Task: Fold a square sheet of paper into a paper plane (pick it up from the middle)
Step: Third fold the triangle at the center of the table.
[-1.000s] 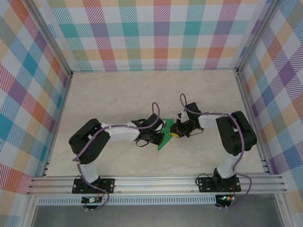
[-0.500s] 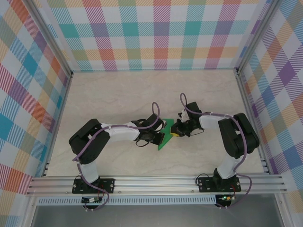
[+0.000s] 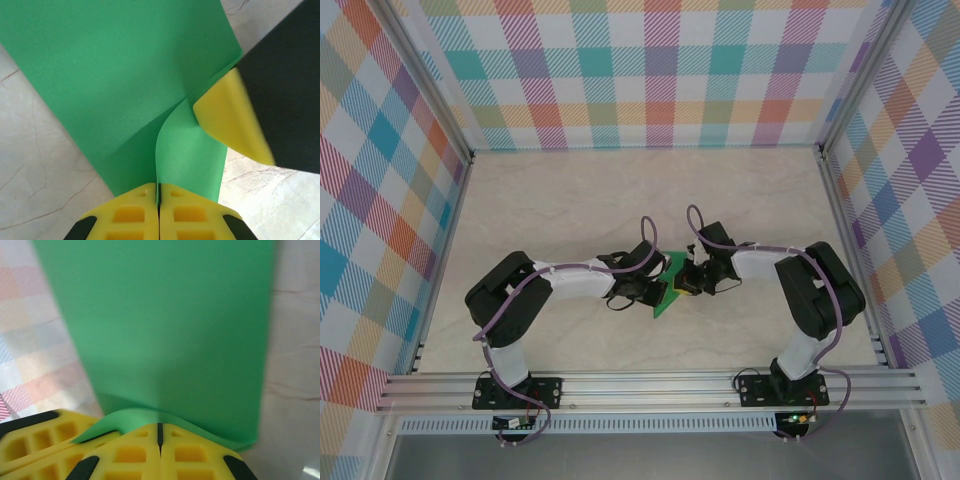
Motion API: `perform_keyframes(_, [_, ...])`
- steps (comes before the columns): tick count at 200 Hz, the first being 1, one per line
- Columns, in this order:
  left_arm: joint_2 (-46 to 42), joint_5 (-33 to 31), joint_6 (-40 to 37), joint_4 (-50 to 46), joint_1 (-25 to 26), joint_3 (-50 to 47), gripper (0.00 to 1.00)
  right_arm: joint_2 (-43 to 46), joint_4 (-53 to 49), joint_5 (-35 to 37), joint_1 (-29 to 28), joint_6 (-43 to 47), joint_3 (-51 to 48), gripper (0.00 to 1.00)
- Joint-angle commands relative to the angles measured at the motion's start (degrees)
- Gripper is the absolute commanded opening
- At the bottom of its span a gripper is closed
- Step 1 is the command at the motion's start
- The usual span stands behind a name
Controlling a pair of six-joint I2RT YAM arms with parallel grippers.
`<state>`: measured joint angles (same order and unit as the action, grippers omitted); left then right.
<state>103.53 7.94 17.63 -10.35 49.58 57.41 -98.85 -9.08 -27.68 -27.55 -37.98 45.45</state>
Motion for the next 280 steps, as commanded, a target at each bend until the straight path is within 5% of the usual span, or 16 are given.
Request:
perform_keyframes(1, [-0.5, -1.5, 0.2, -2.7, -0.2, -1.8, 0.06, -2.5, 1.5, 2.6, 0.0, -0.4, -1.7, 0.03])
perform_keyframes(83, [-0.4, -1.1, 0.3, -2.7, -0.1, -1.8, 0.06, 6.8, 0.2, -1.1, -0.3, -1.4, -2.5, 0.05])
perform_keyframes(280, [-0.6, -1.7, 0.1, -2.8, -0.1, -2.2, 0.06, 1.3, 1.3, -0.2, 0.6, -0.4, -0.5, 0.05])
